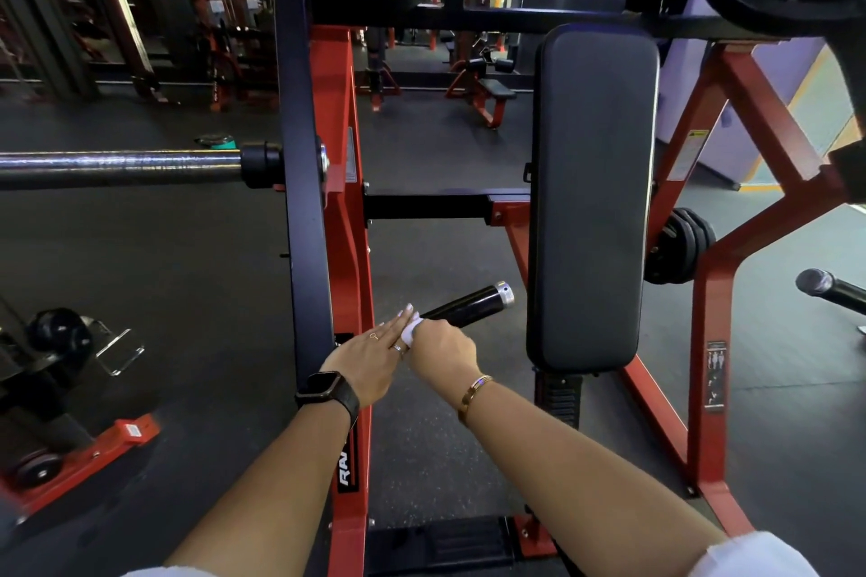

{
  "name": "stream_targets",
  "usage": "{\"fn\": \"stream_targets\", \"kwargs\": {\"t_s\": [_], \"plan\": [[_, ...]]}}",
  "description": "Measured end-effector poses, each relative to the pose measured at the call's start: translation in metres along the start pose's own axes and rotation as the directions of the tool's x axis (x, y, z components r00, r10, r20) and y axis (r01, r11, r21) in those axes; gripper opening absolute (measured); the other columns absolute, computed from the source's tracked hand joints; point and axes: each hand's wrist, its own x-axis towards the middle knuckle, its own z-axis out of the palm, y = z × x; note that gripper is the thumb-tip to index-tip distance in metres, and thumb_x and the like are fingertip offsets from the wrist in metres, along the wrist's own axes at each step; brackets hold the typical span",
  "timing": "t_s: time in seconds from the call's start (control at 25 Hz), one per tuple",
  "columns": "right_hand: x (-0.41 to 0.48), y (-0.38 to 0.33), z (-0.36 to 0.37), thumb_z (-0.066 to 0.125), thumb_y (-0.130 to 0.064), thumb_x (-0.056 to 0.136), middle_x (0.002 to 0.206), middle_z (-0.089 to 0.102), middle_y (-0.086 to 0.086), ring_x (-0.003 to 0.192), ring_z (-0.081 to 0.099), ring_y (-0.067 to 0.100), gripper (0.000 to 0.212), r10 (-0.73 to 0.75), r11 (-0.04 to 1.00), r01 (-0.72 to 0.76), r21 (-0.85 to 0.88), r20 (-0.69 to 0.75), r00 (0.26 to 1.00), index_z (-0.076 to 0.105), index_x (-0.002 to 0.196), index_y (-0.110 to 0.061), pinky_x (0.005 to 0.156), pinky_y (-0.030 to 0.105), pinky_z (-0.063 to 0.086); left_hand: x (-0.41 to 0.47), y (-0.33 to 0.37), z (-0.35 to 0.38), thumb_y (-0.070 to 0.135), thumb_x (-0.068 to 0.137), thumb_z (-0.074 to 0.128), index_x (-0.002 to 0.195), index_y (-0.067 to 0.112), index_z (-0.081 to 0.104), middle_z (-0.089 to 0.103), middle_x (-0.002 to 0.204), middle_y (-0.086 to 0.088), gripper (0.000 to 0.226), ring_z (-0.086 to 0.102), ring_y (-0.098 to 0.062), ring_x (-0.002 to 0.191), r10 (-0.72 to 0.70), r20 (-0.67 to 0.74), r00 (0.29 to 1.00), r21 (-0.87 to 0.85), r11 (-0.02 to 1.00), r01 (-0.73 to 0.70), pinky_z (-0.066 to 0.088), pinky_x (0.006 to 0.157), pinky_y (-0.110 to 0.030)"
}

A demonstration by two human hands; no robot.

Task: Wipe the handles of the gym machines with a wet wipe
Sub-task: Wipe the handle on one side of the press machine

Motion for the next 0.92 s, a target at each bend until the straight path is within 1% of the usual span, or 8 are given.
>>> {"fn": "stream_targets", "kwargs": {"t_s": [0.2,0.32,0.44,0.52,0.64,0.72,0.84,0.92], "plan": [[0.012,0.033,-0.018,0.051,-0.038,0.093,0.066,0.061,0.003,0.065,0.061,0.023,0.037,-0.019,0.936,-0.019,0.353,0.105,0.994,0.06,0.065,-0.016,0.06,0.025,0.047,0.0,0.004,-0.009,0.025,0.097,0.044,0.152,0.025,0.019,0.023,0.157,0.0,0.061,0.027,-0.015,0.143,-0.155,-0.097,0.983,-0.414,0.905,0.101,0.033,0.109,-0.028],[0.015,0.061,-0.033,0.074,-0.023,0.078,0.057,0.057,-0.001,0.053,0.053,0.01,0.017,0.003,0.869,-0.054,0.492,0.103,0.995,0.064,0.067,-0.015,0.049,0.018,0.046,0.021,0.023,-0.019,0.022,0.096,0.052,0.148,0.026,0.031,0.036,0.152,-0.004,0.056,0.027,-0.016,0.143,-0.319,-0.116,0.941,-0.711,0.688,0.146,0.027,0.11,-0.024],[0.014,0.079,-0.052,0.056,0.001,0.076,0.07,0.063,0.007,0.066,0.059,0.017,0.018,0.087,0.724,-0.135,0.677,0.105,0.991,0.068,0.074,-0.012,0.065,0.026,0.051,0.055,0.049,-0.027,0.028,0.088,0.064,0.145,0.021,0.037,0.04,0.148,-0.004,0.064,0.035,-0.017,0.138,-0.339,-0.044,0.94,-0.848,0.509,0.144,0.028,0.112,-0.026],[0.013,0.097,-0.064,0.053,0.001,0.078,0.068,0.061,0.009,0.064,0.057,0.019,0.02,0.111,0.643,-0.119,0.756,0.062,0.992,0.066,0.071,-0.013,0.058,0.026,0.048,0.073,0.072,-0.035,0.033,0.078,0.07,0.136,0.021,0.045,0.048,0.141,-0.001,0.064,0.043,-0.017,0.133,-0.31,0.027,0.95,-0.942,0.311,0.129,0.035,0.111,-0.035],[0.006,0.123,-0.08,0.06,-0.004,0.078,0.063,0.058,0.008,0.058,0.055,0.019,0.01,0.162,0.603,-0.124,0.788,0.031,0.986,0.063,0.07,-0.008,0.056,0.028,0.048,0.092,0.109,-0.046,0.042,0.068,0.074,0.126,0.023,0.055,0.055,0.129,0.009,0.064,0.053,-0.007,0.119,-0.266,0.109,0.958,-0.978,0.145,0.151,0.044,0.1,-0.024],[-0.003,0.146,-0.09,0.064,-0.003,0.078,0.064,0.061,0.009,0.059,0.06,0.019,0.004,0.201,0.532,-0.122,0.838,0.015,0.98,0.064,0.074,-0.004,0.06,0.033,0.053,0.106,0.131,-0.049,0.024,0.084,0.07,0.118,0.019,0.062,0.063,0.115,0.008,0.036,0.058,-0.008,0.107,-0.259,0.102,0.961,-0.991,0.054,0.119,0.046,0.089,-0.016],[-0.02,0.182,-0.1,0.064,0.002,0.081,0.073,0.066,0.016,0.063,0.063,0.02,0.003,0.246,0.42,-0.116,0.9,0.01,0.969,0.067,0.081,0.002,0.063,0.033,0.055,0.125,0.159,-0.047,-0.002,0.094,0.051,0.097,0.005,0.069,0.071,0.09,-0.008,0.02,0.064,-0.026,0.092,-0.283,0.191,0.94,-0.949,-0.298,0.103,0.049,0.088,-0.034],[-0.031,0.207,-0.103,0.061,0.003,0.082,0.087,0.069,0.023,0.075,0.065,0.027,0.012,0.288,0.374,-0.12,0.92,0.008,0.958,0.069,0.091,0.005,0.075,0.041,0.056,0.135,0.183,-0.045,-0.004,0.094,0.049,0.103,-0.011,0.064,0.07,0.09,-0.018,0.019,0.066,-0.03,0.089,-0.251,0.249,0.935,-0.893,-0.434,0.121,0.053,0.088,-0.038]]}}
